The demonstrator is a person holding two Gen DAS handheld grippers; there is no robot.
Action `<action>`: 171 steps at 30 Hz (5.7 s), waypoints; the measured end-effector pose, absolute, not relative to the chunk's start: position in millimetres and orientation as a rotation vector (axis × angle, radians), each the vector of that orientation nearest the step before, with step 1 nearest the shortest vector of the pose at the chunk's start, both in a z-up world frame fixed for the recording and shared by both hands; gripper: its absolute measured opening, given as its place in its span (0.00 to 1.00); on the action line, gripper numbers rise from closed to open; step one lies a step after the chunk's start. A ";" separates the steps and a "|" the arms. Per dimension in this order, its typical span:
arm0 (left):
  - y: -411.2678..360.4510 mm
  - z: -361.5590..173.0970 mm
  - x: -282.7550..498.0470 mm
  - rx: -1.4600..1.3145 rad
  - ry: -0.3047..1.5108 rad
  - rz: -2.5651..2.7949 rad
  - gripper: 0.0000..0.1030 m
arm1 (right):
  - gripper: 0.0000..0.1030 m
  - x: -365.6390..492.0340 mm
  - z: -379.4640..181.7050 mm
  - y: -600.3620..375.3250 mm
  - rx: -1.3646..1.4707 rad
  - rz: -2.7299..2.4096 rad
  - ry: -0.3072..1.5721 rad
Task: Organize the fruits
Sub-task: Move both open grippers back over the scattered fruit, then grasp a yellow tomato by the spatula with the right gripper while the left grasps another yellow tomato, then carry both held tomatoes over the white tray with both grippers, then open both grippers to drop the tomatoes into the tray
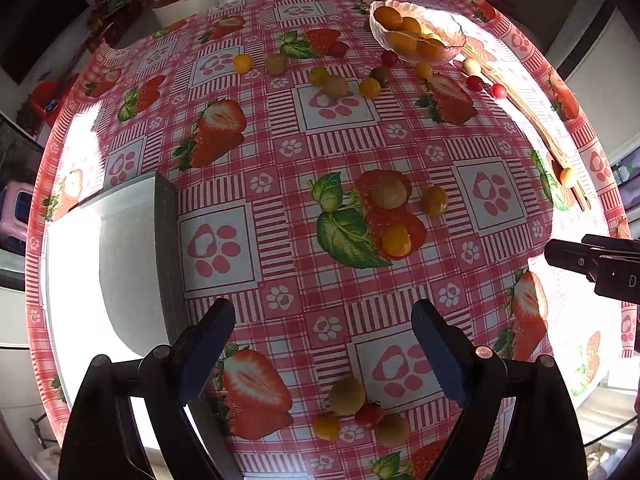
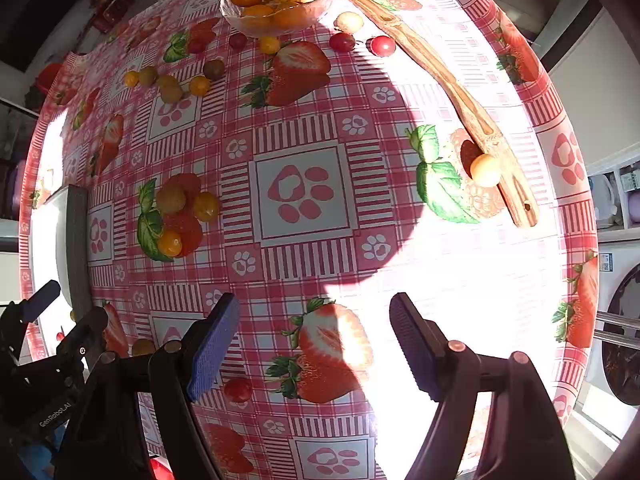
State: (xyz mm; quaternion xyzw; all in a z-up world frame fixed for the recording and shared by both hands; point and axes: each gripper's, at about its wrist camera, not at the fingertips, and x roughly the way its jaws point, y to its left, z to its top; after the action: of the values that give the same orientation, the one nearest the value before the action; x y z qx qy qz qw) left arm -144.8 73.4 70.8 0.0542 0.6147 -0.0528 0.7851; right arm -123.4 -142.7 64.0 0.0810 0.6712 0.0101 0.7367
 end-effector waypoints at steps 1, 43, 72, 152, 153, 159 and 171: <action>68.6 67.3 -142.2 0.116 1.330 -0.111 0.88 | 0.78 -122.3 62.5 -150.1 0.182 0.013 1.468; 25.0 28.3 -107.3 0.026 1.316 -0.172 0.22 | 0.22 -61.8 31.7 -253.4 0.286 -0.131 1.361; 34.3 28.1 -112.6 -0.015 1.318 -0.183 0.22 | 0.40 -96.4 33.4 -236.1 0.206 -0.104 1.363; 308.8 71.0 -174.1 -0.205 1.200 0.182 0.21 | 0.26 -98.8 80.4 132.4 -0.006 0.531 1.418; 314.3 67.0 -173.9 -0.198 1.207 0.192 0.21 | 0.26 -96.6 78.6 141.7 -0.013 0.540 1.418; 338.9 46.1 -173.0 -0.210 1.245 0.237 0.21 | 0.26 -85.5 64.3 193.9 -0.061 0.577 1.436; 343.9 30.7 -181.5 -0.203 1.277 0.238 0.21 | 0.27 -74.7 24.6 227.9 -0.117 0.536 1.521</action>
State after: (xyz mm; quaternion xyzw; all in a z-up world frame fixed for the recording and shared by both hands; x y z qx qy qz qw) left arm -181.5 343.9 30.7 -0.0945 0.5936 0.1105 0.7915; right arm -74.7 227.9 24.6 -0.0524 0.6803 0.2398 0.6906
